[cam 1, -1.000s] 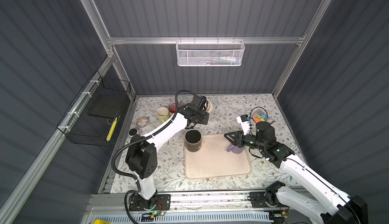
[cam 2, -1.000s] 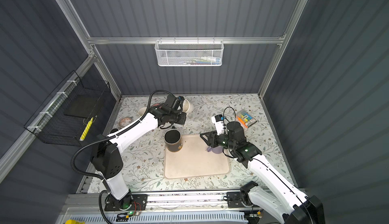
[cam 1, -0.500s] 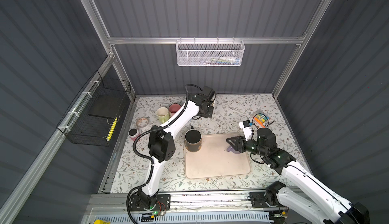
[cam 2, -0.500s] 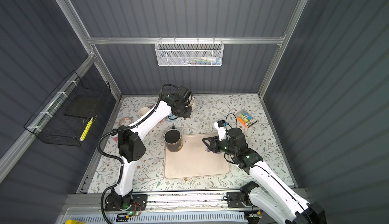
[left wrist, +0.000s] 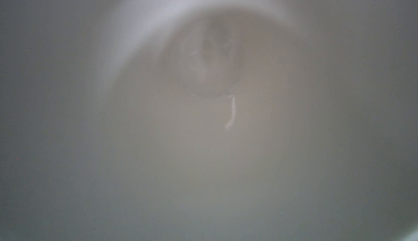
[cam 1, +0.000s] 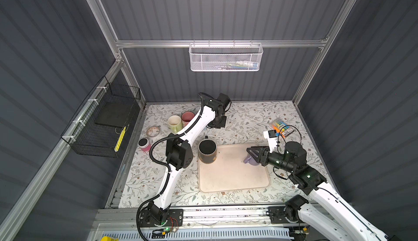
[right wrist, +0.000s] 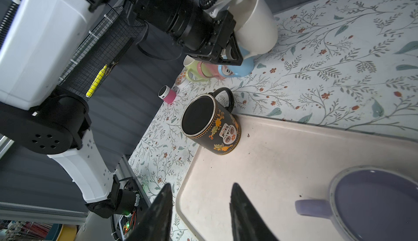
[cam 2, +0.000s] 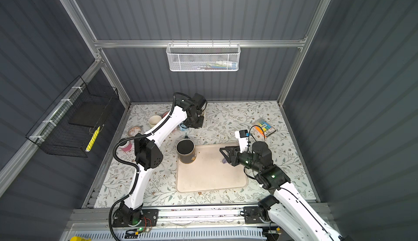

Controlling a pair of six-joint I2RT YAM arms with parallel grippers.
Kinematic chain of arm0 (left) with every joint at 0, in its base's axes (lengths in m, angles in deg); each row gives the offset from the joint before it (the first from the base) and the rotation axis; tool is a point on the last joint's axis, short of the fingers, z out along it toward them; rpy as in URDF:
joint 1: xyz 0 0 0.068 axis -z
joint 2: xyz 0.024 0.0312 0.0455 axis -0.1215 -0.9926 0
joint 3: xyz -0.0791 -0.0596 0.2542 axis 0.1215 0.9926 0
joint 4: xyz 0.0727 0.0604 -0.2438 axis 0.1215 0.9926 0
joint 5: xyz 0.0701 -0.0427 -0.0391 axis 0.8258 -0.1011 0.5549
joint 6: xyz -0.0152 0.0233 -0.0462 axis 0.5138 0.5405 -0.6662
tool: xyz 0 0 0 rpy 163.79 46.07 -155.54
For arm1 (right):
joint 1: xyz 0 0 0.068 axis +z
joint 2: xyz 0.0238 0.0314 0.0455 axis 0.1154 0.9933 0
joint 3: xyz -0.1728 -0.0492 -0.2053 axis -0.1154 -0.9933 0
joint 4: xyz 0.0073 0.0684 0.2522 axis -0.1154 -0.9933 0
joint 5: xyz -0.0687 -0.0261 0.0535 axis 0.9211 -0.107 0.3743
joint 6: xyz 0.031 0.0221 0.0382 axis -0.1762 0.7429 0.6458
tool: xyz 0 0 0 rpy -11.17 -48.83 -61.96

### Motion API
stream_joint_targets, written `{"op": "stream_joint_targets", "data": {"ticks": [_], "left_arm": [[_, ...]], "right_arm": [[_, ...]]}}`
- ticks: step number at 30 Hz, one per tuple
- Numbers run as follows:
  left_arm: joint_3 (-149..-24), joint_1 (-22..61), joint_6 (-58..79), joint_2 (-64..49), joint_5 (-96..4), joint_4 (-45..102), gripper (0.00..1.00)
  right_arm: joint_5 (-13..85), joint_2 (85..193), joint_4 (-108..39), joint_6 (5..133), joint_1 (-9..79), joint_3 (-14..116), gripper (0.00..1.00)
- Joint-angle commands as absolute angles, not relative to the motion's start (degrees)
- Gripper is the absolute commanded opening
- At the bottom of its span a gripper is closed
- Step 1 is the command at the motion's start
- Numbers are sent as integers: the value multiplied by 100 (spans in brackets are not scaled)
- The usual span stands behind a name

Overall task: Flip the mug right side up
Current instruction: 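Carry the white mug upright beside the light blue mug while the right gripper withdraws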

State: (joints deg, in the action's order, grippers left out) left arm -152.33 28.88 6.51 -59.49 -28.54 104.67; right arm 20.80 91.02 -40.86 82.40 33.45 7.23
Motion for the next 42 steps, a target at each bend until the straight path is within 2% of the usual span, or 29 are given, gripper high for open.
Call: {"op": "stream_joint_targets", "data": {"ticks": [1,27,40,42], "left_arm": [[-15506,2785,499,-6061,-2937,10519,0],[-16061,2475,104,-7136,-3358,10281,0],[-16070,2466,21,-7200,-3426,10192,0],[-16046,2466,41,-7166,-3417,10174,6]], "right_arm": [[2059,9009,-4169,8314,3363,631,43],[1966,8981,-4052,8390,3364,544,42],[1984,8982,-4070,8363,3366,556,42],[1997,8986,-4067,8354,3363,551,42]]}}
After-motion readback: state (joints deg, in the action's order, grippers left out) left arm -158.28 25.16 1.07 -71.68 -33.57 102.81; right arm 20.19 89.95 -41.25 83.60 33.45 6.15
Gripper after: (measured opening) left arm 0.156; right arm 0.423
